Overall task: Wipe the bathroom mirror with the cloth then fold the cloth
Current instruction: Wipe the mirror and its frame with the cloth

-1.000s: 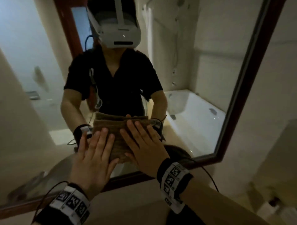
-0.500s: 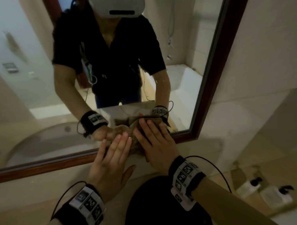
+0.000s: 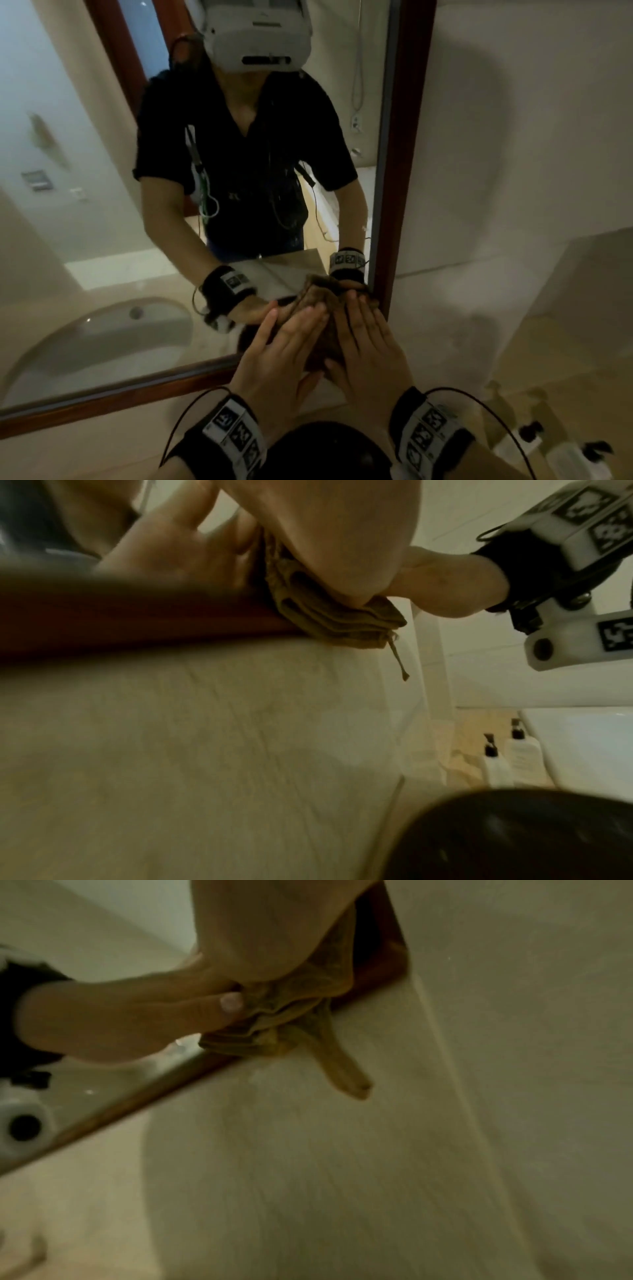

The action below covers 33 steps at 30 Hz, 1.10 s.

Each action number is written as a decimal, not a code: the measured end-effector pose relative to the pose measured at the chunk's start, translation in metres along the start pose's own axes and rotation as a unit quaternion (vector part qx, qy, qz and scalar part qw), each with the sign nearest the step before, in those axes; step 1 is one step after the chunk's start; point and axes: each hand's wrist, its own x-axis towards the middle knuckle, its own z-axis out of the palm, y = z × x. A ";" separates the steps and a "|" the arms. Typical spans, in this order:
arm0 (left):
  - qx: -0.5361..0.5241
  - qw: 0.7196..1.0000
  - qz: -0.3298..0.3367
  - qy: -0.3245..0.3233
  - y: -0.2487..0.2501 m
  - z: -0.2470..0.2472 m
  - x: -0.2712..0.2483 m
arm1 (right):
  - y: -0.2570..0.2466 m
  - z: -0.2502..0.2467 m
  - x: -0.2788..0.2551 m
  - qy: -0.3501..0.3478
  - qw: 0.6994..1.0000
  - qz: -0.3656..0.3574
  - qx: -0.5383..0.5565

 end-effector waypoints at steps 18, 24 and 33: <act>0.165 0.951 -0.091 0.245 -0.214 -0.416 0.165 | 0.023 -0.373 0.366 0.219 0.969 0.036 -0.104; 0.164 0.952 -0.099 0.237 -0.187 -0.327 0.125 | 0.007 -0.293 0.308 0.218 0.974 -0.034 -0.057; 0.095 0.992 -0.058 0.062 -0.071 -0.062 -0.017 | -0.029 -0.052 0.082 0.041 0.994 -0.099 -0.023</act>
